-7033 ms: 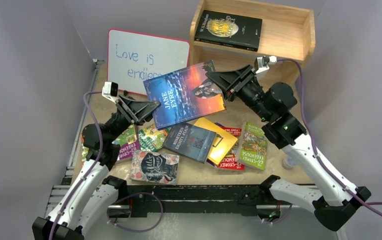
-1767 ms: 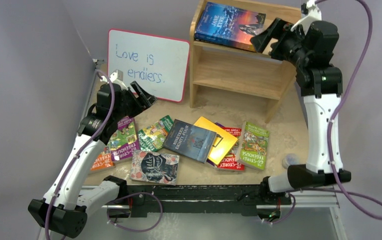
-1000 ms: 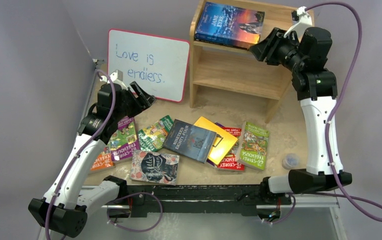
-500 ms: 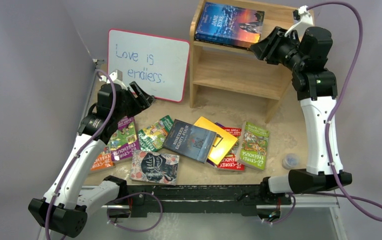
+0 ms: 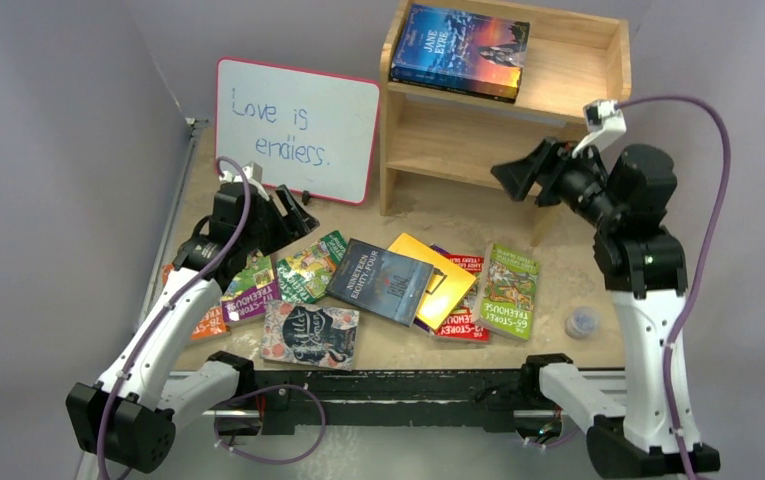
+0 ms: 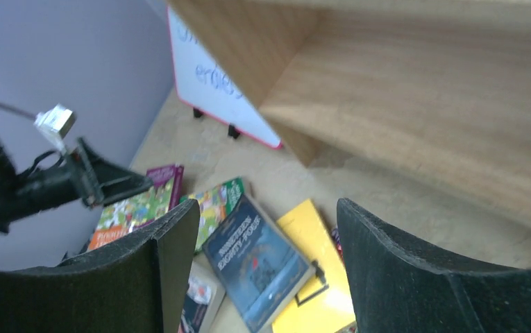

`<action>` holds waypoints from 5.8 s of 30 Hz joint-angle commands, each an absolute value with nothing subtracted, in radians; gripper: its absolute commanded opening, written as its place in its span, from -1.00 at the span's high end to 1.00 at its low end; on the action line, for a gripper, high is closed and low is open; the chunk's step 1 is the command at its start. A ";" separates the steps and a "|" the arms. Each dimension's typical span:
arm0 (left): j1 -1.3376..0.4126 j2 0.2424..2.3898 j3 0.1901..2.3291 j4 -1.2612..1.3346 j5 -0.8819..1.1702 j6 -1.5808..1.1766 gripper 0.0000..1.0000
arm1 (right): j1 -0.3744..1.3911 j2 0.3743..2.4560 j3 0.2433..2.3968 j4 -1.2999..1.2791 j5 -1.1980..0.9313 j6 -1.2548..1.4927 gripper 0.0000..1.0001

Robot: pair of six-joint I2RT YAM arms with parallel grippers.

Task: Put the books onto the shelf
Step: Adjust the book on the shelf, then pick up the book from the center of the board.

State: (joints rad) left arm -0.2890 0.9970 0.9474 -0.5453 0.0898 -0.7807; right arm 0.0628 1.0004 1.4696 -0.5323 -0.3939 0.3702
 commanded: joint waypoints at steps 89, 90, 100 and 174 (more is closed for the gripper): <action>-0.399 1.066 0.345 0.186 0.176 -1.347 -0.52 | 0.768 1.130 0.780 -0.050 0.220 1.328 0.92; -0.405 1.074 0.322 0.251 0.184 -1.378 -0.53 | 0.767 1.141 0.789 -0.047 0.208 1.346 0.92; -0.505 1.232 0.298 0.603 0.101 -1.462 -0.56 | 0.768 1.168 0.775 -0.005 0.138 1.438 0.90; -0.510 0.838 0.802 0.560 -0.181 -1.594 1.00 | 0.766 0.982 0.707 0.633 0.166 1.611 -0.50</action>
State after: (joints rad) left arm -0.5064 0.8726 0.7296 0.3611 -0.1829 -1.4986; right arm 0.7666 0.9768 0.6563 0.5247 0.1196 1.5826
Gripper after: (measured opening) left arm 0.172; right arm 0.815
